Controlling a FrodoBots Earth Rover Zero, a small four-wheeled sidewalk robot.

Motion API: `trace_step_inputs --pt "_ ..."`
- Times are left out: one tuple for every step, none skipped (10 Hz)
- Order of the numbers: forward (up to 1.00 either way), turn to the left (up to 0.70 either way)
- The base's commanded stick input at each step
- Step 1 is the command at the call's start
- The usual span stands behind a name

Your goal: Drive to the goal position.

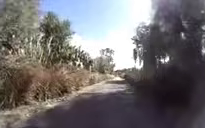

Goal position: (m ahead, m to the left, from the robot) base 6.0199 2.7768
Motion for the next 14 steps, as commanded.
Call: trace_step_inputs --pt "0.85 0.0" --pt "0.85 0.0" --pt "0.85 0.0" --pt "0.85 0.0" --pt "0.85 0.0" --pt "0.85 0.0" --pt "0.85 0.0" --pt "0.85 0.0" --pt "0.85 0.0" --pt "0.85 0.0" --pt "0.85 0.0" --pt "0.85 0.0" --pt "0.85 0.0" --pt "0.85 0.0"
